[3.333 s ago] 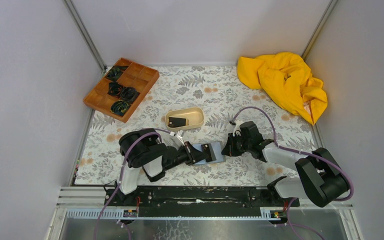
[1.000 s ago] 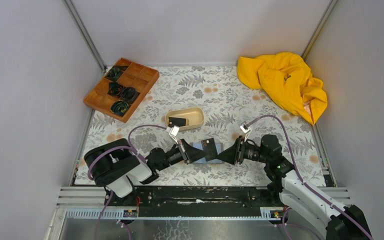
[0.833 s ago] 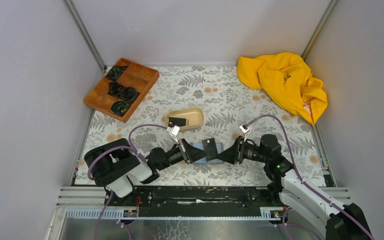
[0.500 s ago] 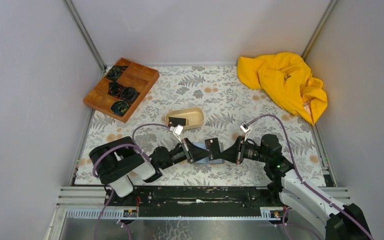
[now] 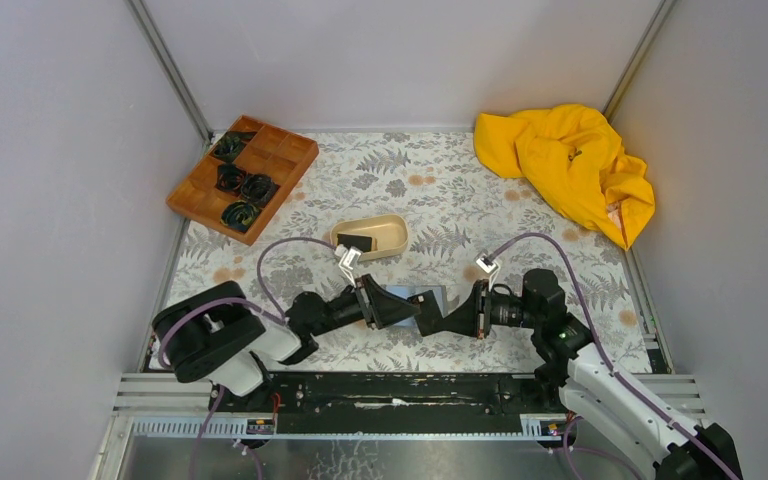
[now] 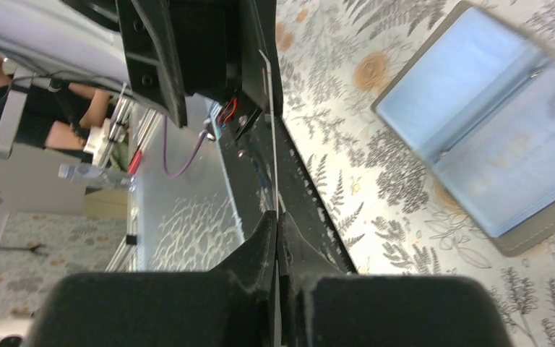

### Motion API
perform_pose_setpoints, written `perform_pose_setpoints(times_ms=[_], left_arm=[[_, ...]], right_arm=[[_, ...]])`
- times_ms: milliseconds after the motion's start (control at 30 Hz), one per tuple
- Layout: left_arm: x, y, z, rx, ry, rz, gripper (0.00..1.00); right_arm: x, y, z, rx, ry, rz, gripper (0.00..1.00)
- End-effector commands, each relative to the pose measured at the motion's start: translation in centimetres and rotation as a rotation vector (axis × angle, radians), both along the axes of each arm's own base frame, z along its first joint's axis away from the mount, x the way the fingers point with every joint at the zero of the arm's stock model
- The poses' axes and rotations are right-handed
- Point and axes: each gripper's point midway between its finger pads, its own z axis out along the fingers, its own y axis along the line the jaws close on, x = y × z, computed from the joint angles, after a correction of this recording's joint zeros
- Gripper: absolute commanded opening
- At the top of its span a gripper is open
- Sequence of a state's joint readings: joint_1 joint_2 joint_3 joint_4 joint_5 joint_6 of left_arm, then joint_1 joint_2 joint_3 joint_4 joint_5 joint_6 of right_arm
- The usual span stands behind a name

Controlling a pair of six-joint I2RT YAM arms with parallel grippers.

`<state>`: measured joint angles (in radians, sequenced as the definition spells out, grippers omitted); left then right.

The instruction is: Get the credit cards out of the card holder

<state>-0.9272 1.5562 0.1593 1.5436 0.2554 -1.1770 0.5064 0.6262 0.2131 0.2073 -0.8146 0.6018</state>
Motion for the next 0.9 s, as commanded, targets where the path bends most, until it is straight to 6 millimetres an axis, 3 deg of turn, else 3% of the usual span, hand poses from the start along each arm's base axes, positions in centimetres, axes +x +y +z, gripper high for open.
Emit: perform_pose_setpoints(times_ms=[0, 200, 500, 700, 767, 867], left_arm=[[-2.2, -0.3, 2.5, -0.013, -0.227, -0.147, 0.54], [-3.3, -1.2, 2.6, 0.011, -0.314, -0.240, 0.49], [-3.0, -2.3, 1.5, 0.036, -0.304, -0.277, 0.25], [-3.0, -2.4, 1.9, -0.009, -0.289, -0.276, 0.01], [-2.9, -2.5, 2.0, -0.016, -0.286, -0.273, 0.00], [-2.4, -2.2, 2.0, -0.015, -0.280, -0.229, 0.00]], right_arm=[[-2.5, 0.2, 1.7, 0.042, -0.011, 0.140, 0.00], [-3.3, 0.2, 1.8, 0.065, 0.020, 0.175, 0.00], [-3.7, 0.3, 1.6, 0.072, 0.048, 0.198, 0.00], [-3.6, 0.4, 1.6, 0.072, 0.049, 0.199, 0.00], [-3.5, 0.4, 1.9, 0.078, 0.034, 0.193, 0.01], [-2.9, 0.3, 2.4, 0.075, -0.012, 0.153, 0.29]])
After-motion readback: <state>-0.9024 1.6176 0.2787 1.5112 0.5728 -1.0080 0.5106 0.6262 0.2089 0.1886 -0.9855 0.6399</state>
